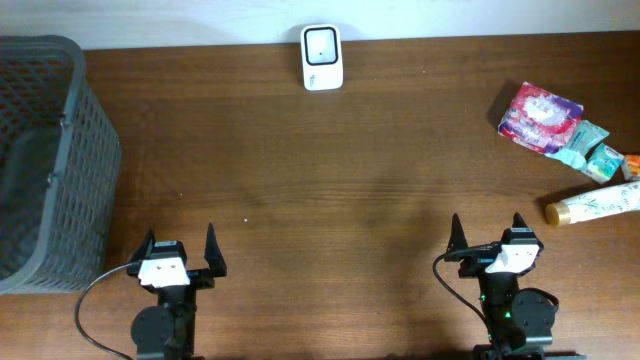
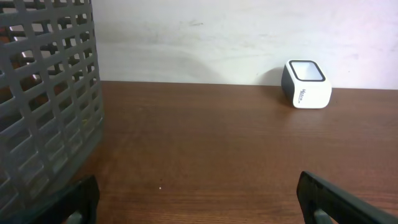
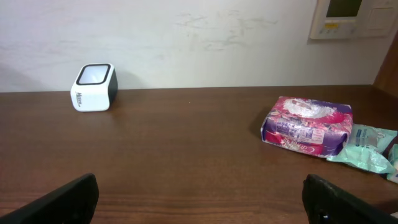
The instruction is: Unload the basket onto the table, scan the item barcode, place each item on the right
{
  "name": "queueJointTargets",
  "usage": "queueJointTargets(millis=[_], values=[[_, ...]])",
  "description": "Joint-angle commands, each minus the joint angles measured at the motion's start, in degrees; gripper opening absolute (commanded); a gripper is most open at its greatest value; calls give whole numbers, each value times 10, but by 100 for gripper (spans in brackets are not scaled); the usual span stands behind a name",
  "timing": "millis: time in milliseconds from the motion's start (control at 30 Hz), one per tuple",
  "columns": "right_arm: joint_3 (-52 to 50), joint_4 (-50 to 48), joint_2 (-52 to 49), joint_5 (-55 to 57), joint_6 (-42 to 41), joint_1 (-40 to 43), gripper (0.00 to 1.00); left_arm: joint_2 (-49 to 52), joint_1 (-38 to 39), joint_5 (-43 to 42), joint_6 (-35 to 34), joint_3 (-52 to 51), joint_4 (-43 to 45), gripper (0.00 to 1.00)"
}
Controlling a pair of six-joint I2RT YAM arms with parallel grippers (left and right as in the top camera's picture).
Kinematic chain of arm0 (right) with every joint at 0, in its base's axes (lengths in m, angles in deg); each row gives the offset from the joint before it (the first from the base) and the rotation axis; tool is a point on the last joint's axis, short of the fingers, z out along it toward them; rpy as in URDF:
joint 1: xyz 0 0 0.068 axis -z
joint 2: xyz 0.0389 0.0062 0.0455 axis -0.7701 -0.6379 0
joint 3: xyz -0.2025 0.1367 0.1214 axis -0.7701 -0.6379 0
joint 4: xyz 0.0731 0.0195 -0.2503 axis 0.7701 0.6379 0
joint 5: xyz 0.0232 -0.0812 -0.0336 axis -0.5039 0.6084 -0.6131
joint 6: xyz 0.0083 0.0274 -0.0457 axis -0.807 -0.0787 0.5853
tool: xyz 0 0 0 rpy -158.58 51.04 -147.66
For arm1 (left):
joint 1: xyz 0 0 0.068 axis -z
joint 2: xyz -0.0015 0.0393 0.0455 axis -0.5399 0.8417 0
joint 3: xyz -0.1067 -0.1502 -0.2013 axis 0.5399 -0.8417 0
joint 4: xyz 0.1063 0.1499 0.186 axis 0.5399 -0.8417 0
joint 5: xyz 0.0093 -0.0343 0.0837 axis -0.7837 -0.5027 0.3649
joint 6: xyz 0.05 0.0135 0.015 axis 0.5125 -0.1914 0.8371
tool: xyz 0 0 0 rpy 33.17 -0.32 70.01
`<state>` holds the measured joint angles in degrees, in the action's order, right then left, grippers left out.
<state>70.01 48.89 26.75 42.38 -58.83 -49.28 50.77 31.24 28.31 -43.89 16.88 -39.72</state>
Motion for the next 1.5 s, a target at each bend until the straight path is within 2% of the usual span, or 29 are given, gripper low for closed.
queueJointTargets(millis=[0,867,933,1467], values=[[-5,2,4,5,-2,-3,99,-8,-2,-6,9,-5,1,99],[-5,1,4,-1,-2,-3,99,-8,-2,-6,9,-4,1,99],[-5,1,4,-14,32,-4,99,-8,-2,-6,9,-4,1,99],[-5,0,4,-10,30,-4,99,-8,-2,-6,9,-4,1,99]])
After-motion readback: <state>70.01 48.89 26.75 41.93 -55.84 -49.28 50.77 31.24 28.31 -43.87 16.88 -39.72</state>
